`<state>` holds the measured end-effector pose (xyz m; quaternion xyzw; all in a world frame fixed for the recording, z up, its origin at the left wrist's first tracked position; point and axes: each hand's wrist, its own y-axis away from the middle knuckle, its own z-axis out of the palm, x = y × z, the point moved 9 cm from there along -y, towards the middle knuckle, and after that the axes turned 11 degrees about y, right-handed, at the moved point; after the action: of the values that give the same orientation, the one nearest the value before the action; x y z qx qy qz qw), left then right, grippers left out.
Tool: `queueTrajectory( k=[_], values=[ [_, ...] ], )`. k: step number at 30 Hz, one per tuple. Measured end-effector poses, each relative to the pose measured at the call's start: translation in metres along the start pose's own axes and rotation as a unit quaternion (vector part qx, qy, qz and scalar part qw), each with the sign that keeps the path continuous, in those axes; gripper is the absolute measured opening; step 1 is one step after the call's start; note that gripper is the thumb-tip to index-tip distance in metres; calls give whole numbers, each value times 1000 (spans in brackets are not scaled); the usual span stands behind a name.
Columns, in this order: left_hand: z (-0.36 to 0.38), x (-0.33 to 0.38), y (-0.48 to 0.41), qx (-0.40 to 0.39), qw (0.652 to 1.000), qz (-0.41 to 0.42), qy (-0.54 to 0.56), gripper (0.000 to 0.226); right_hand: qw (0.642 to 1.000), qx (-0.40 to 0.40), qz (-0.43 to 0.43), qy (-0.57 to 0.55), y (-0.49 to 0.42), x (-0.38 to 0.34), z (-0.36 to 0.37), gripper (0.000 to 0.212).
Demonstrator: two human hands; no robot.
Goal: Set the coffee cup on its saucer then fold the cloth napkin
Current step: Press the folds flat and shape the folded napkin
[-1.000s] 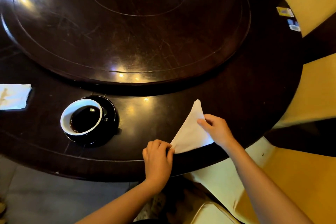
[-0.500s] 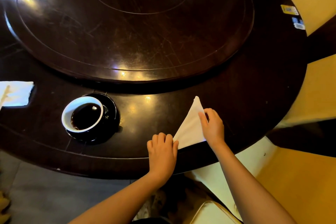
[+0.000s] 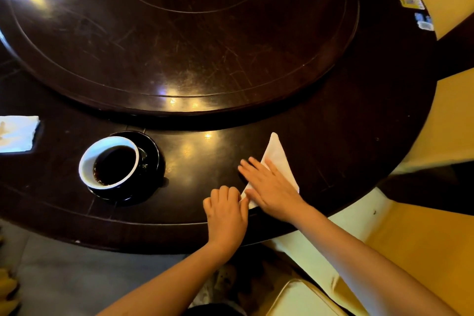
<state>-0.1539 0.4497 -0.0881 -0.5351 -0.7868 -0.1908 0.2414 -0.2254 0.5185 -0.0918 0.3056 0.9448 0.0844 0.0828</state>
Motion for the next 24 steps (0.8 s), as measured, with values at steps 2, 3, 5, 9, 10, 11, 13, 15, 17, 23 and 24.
queueTrajectory(
  k=[2,3,5,9,10,11,13,15,17,23,24],
  values=[
    [-1,3,1,11,1000,11,-16,22,997,-21,-19,65,-2,0,12,58],
    [-1,2,1,14,1000,13,-15,23,997,-19,-23,73,-5,3,12,59],
    [1,-1,1,13,1000,7,-4,22,996,-16,-27,82,-9,7,11,61],
    [0,-2,1,13,1000,11,7,21,995,2,33,89,-15,22,13,62],
    [0,-2,1,13,1000,12,8,21,995,6,49,91,-17,27,12,62],
    [1,-3,0,11,1000,9,11,21,994,8,67,86,-19,33,11,62],
    [2,-5,0,7,1000,2,21,21,992,12,112,65,-23,49,9,61],
    [4,-7,0,3,1000,-4,28,21,988,12,144,60,-25,62,9,59],
    [6,-8,0,-4,1000,-8,30,20,985,24,161,65,-26,67,8,58],
    [9,-11,-1,-28,999,-20,41,21,950,37,309,8,-28,115,5,58],
    [9,-12,-1,-32,998,-21,42,21,942,25,334,9,-27,125,5,60]
  ],
)
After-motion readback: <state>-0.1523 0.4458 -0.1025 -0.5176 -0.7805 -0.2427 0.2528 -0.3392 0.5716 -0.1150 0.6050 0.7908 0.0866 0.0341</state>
